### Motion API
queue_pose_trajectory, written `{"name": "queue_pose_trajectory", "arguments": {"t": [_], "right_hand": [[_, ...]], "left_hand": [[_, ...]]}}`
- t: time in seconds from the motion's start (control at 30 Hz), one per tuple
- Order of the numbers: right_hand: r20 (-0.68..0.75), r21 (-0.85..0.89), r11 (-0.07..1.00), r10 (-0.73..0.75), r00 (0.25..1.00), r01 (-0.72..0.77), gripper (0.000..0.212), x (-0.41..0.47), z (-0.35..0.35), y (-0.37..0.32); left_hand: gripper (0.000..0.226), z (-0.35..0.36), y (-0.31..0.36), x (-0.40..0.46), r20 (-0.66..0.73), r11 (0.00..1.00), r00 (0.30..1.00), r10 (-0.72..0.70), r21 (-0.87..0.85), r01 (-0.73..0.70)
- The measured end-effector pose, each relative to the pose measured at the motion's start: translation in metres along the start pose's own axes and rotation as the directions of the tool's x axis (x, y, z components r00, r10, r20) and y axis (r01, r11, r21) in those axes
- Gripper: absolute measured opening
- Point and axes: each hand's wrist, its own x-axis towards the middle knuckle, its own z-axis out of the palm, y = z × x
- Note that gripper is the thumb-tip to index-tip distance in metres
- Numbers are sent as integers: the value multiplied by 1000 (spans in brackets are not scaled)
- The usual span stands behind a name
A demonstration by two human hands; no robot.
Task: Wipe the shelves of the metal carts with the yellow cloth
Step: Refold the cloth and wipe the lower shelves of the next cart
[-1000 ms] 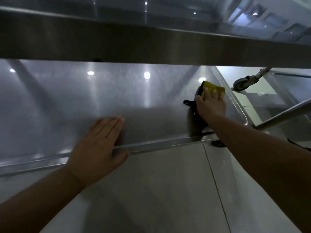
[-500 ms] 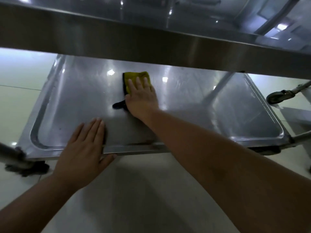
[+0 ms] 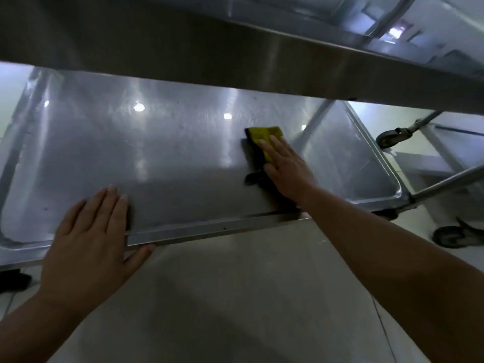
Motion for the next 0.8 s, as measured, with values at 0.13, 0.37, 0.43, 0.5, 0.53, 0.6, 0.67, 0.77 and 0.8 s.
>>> {"name": "queue_pose_trajectory", "arguments": {"t": [0.13, 0.37, 0.43, 0.5, 0.53, 0.6, 0.67, 0.77, 0.8], "right_hand": [[-45, 0, 938, 347, 937, -347, 55, -47, -20, 73], [5, -48, 875, 482, 876, -481, 57, -75, 2, 35], [-35, -82, 931, 355, 934, -357, 57, -74, 11, -17], [-34, -59, 970, 235, 971, -237, 58, -70, 18, -77], [-8, -48, 985, 165, 986, -165, 58, -67, 20, -107], [25, -36, 999, -18, 1000, 19, 56, -63, 28, -162], [28, -14, 980, -200, 979, 201, 52, -66, 34, -201], [43, 21, 940, -342, 939, 341, 47, -77, 33, -206], [46, 31, 930, -368, 929, 367, 46, -81, 31, -197]], "left_hand": [[89, 5, 4, 0, -33, 1000, 999, 13, -14, -13], [92, 0, 13, -2, -18, 999, 1000, -4, -47, 4], [92, -1, 15, -4, -35, 998, 999, -12, -57, 11], [92, 0, 16, -5, -41, 997, 999, -18, -72, 15], [93, 0, 15, -5, -49, 997, 999, -21, -79, 18], [94, 0, 13, -8, -97, 996, 994, -43, -79, 36], [102, -2, 10, -13, -126, 988, 984, -124, -107, 111], [113, -4, 5, -22, -99, 964, 967, -237, -146, 221], [114, -4, 3, -24, -92, 962, 966, -240, -152, 225]]}}
